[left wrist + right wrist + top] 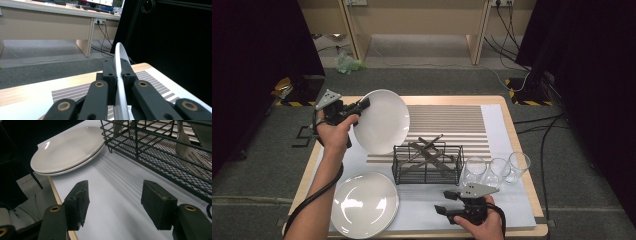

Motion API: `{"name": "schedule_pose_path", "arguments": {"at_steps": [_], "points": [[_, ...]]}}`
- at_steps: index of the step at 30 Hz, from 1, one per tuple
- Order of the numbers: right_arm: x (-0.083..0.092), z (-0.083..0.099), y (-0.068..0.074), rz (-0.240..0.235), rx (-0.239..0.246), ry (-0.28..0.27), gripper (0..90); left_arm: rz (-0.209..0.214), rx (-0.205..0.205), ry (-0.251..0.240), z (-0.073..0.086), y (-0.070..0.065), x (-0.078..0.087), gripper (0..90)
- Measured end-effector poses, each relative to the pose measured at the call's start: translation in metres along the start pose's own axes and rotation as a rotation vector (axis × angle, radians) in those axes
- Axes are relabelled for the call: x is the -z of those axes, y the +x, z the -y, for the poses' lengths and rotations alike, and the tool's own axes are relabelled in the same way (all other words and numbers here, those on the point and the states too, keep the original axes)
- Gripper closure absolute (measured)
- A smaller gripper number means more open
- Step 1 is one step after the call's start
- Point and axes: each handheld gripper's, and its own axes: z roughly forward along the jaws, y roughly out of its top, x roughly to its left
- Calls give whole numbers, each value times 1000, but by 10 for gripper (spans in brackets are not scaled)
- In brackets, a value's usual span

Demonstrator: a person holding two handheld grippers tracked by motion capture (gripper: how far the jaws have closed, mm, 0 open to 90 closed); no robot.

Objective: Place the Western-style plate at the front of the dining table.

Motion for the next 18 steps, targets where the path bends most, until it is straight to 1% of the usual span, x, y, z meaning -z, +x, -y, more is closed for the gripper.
{"name": "schedule_pose_path", "arguments": {"at_steps": [18], "points": [[0, 0, 0, -2, 3, -2, 396, 4, -3, -1, -2, -2, -7, 855]]}}
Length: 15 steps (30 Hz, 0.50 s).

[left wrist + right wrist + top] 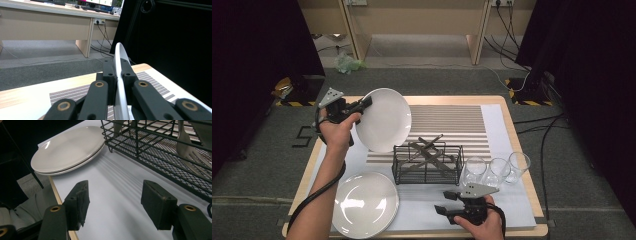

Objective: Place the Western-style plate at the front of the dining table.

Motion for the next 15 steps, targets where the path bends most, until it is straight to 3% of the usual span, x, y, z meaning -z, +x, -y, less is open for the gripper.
{"name": "schedule_pose_path", "arguments": {"at_steps": [15], "points": [[1, 0, 0, -2, -3, 1, 396, 4, -13, 10, -2, -1, -9, 855]]}}
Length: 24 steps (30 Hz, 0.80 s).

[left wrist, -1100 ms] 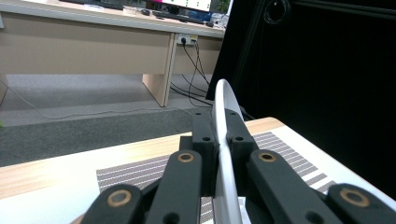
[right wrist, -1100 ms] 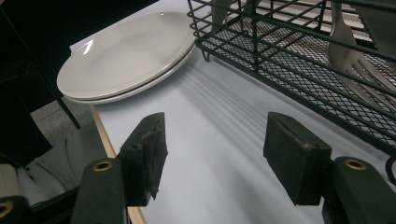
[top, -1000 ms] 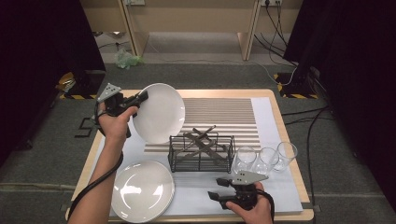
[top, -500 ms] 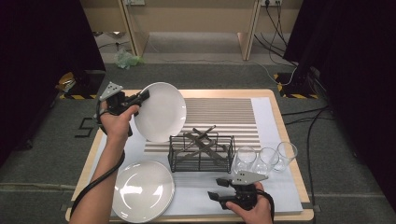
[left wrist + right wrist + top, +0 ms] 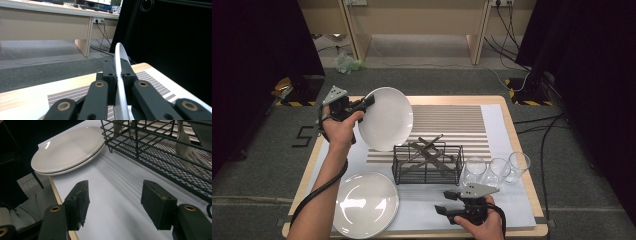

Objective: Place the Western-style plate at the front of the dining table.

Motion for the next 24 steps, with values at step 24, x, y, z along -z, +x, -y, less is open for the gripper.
{"name": "schedule_pose_path", "arguments": {"at_steps": [24], "points": [[-1, 0, 0, -3, -1, -1, 396, 12, -14, 14, -2, -3, -14, 855]]}}
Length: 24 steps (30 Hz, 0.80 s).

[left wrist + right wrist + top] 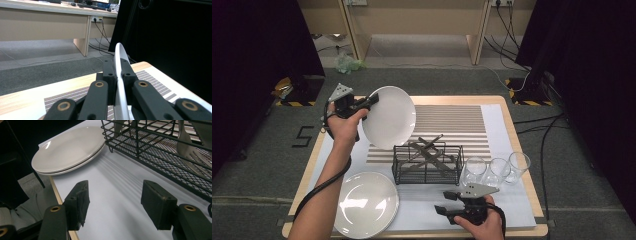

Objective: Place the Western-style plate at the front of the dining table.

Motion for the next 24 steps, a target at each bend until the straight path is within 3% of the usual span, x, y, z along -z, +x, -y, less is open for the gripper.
{"name": "schedule_pose_path", "arguments": {"at_steps": [24], "points": [[1, 0, -1, 1, -2, -1, 396, 12, -11, -2, -2, -3, -10, 855]]}}
